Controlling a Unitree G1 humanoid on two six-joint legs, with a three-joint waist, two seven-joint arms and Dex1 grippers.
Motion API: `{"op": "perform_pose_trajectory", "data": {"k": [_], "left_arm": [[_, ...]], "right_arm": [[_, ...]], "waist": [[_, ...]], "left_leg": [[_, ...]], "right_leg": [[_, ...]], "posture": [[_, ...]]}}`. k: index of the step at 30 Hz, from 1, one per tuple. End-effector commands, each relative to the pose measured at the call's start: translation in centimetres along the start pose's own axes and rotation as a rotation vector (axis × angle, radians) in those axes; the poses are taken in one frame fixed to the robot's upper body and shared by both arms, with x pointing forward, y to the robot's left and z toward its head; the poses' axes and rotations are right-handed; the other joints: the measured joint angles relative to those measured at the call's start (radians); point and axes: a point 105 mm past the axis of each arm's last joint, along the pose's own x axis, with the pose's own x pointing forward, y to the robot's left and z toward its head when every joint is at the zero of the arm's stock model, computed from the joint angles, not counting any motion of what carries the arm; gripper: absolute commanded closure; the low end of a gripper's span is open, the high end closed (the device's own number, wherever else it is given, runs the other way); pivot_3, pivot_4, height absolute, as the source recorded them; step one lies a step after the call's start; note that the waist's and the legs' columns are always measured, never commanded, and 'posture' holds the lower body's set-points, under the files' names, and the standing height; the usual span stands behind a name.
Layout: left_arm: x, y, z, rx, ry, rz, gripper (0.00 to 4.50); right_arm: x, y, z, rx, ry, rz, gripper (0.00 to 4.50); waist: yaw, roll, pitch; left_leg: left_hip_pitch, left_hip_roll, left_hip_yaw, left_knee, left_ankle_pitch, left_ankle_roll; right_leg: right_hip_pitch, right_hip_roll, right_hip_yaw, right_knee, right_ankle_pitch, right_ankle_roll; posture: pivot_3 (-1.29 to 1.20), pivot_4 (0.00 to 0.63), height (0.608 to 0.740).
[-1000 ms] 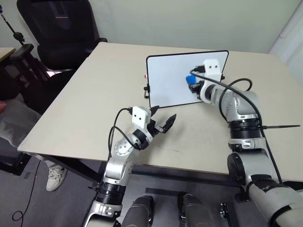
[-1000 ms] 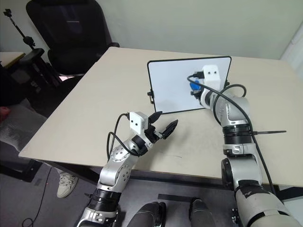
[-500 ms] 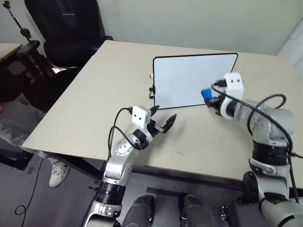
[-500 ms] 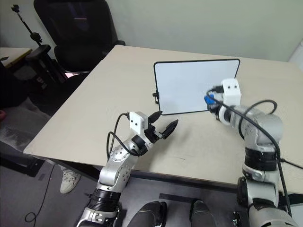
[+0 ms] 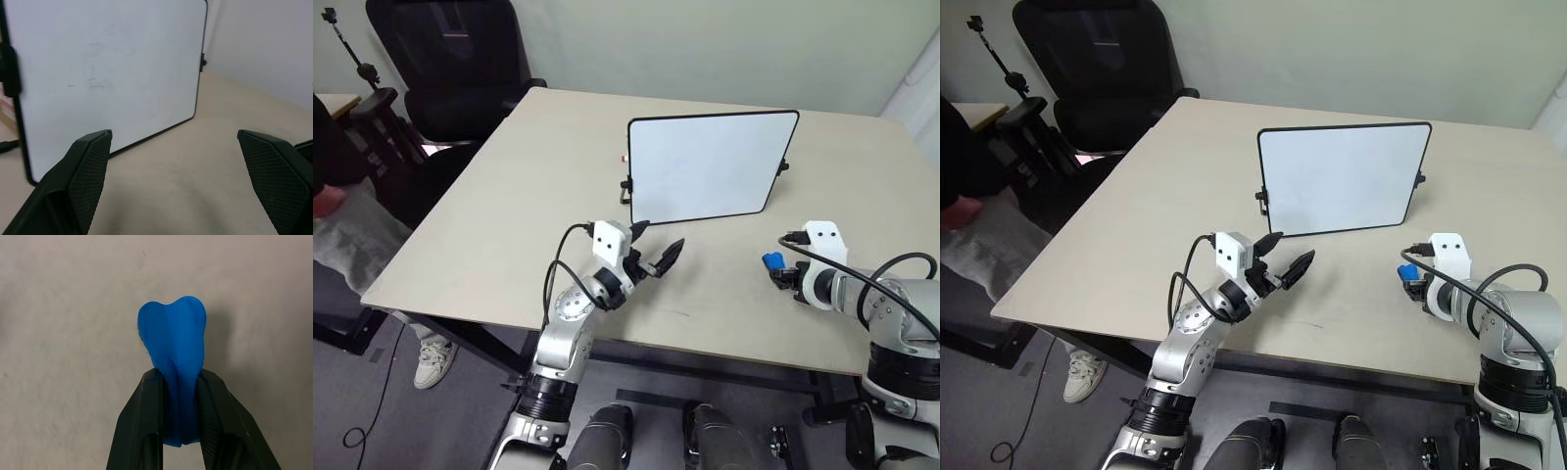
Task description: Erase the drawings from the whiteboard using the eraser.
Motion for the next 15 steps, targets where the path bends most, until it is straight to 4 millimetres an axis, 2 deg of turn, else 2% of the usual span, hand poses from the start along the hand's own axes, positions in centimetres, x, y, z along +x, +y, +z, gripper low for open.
{"op": "perform_pose_trajectory", "data": {"k": [1, 5, 7, 9, 12, 15], "left_arm": [[0.6, -0.5, 1.1, 0.021, -0.045, -0.027, 0.00], [0.8, -0.6, 1.0, 0.019, -0.046, -0.031, 0.00], [0.8, -0.7, 1.1, 0.019, -0.047, -0.032, 0.00], [0.8, -0.7, 1.1, 0.016, -0.048, -0.034, 0.00], [0.9, -0.8, 1.0, 0.014, -0.047, -0.035, 0.00], [0.8, -0.7, 1.0, 0.017, -0.046, -0.036, 0.00]], "right_arm": [[-1.2, -0.5, 1.3, -0.032, -0.085, -0.029, 2.65], [-2.1, -1.4, 2.0, -0.052, -0.156, -0.067, 1.26], [-3.3, -1.4, 3.7, -0.103, -0.306, -0.068, 0.61], [-4.9, -1.1, 5.3, -0.156, -0.475, -0.053, 0.61], [-6.9, 0.2, 6.6, -0.174, -0.673, 0.025, 0.61], [-7.9, 2.8, 6.0, -0.117, -0.780, 0.208, 0.61]], "waist": [[0.000, 0.000, 0.000], [0.001, 0.000, 0.000], [0.001, 0.000, 0.000], [0.003, 0.000, 0.000], [0.003, 0.000, 0.000], [0.002, -0.001, -0.001]], "left_leg": [[0.000, 0.000, 0.000, 0.000, 0.000, 0.000], [0.000, 0.000, 0.000, 0.000, 0.000, 0.001], [-0.001, 0.000, 0.000, 0.000, 0.001, 0.001], [-0.001, 0.000, 0.000, 0.000, 0.001, 0.001], [-0.001, 0.000, 0.000, 0.000, 0.001, 0.001], [-0.001, 0.000, 0.000, 0.000, 0.001, 0.002]], "right_leg": [[0.000, 0.000, 0.000, 0.000, 0.000, 0.000], [0.001, 0.000, 0.000, 0.000, 0.000, 0.000], [0.002, 0.000, 0.000, 0.000, 0.000, 0.000], [0.002, 0.000, 0.000, -0.001, 0.000, 0.000], [0.002, 0.000, 0.001, -0.001, 0.000, 0.000], [0.002, 0.000, 0.001, 0.000, -0.001, 0.002]], "posture": [[0.00, 0.150, 0.740], [0.00, 0.150, 0.740], [0.00, 0.150, 0.740], [0.00, 0.150, 0.740], [0.00, 0.150, 0.740], [0.00, 0.150, 0.740]]}}
